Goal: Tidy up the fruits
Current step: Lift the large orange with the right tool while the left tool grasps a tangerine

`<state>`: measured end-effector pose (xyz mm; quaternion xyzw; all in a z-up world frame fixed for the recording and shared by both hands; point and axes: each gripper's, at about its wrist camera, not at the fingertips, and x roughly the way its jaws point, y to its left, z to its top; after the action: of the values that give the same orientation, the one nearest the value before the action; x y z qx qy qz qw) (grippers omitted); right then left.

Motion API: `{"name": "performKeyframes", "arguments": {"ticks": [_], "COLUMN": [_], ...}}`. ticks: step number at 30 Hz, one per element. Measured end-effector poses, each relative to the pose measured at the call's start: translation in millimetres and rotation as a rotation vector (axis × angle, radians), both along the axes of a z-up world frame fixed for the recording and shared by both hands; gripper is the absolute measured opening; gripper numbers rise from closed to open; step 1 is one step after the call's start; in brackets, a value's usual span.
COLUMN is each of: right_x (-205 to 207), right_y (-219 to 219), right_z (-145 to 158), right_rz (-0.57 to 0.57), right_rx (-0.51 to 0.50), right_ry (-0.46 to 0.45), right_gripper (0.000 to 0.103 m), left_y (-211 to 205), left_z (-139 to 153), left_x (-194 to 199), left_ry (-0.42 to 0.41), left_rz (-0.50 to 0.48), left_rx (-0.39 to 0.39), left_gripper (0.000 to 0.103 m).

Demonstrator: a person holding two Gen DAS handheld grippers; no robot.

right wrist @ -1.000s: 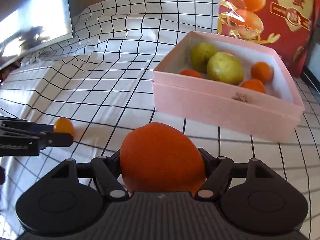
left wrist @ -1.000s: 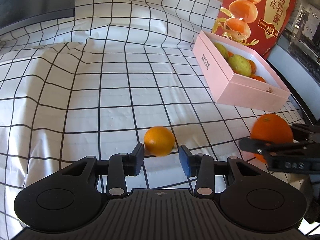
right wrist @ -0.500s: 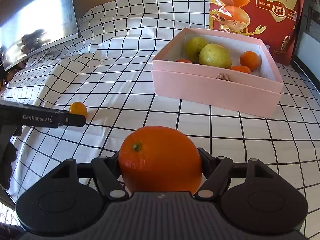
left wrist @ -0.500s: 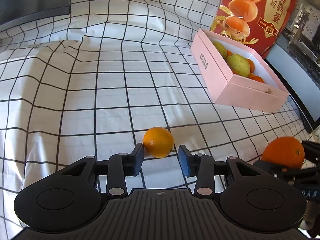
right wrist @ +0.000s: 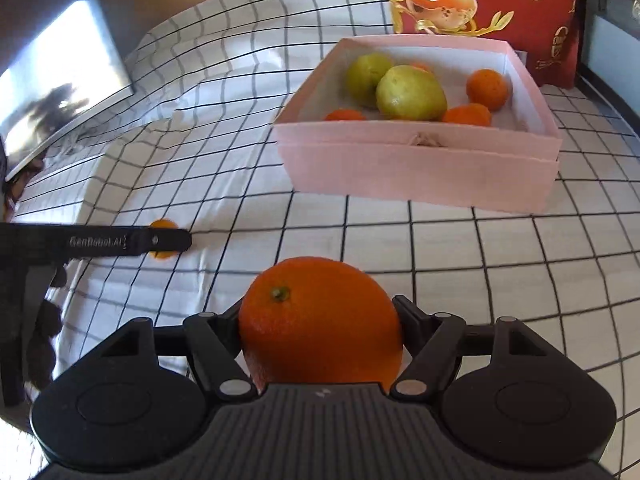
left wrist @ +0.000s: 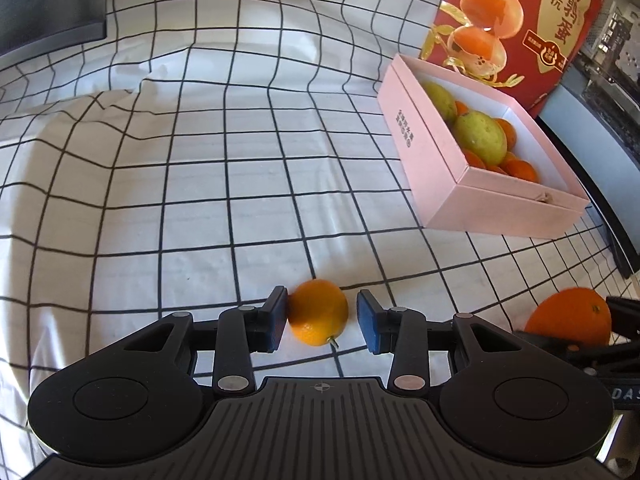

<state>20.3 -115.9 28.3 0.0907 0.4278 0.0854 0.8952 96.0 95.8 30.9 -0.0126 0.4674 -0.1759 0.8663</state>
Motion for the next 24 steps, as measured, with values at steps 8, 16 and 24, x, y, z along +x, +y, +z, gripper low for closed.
{"name": "performKeyframes", "arguments": {"ticks": [8, 16, 24], "right_x": [5.2, -8.1, -14.9], "right_y": [13.3, 21.6, 22.8], "right_z": [-2.5, -3.2, -1.8], "right_rz": [-0.002, 0.038, 0.069], "right_rx": [-0.059, -0.119, -0.146], "right_ry": [-0.008, -0.05, -0.057], "right_gripper": [0.073, 0.073, 0.073], "left_y": [5.1, -6.1, -10.4], "left_z": [-1.7, -3.0, -2.3], "left_x": [-1.6, -9.5, -20.0], "left_ry": [-0.005, -0.061, -0.064], "left_rz": [0.012, -0.012, -0.038], "left_rx": [-0.037, 0.043, 0.067], "left_gripper": [0.042, 0.037, 0.037]}}
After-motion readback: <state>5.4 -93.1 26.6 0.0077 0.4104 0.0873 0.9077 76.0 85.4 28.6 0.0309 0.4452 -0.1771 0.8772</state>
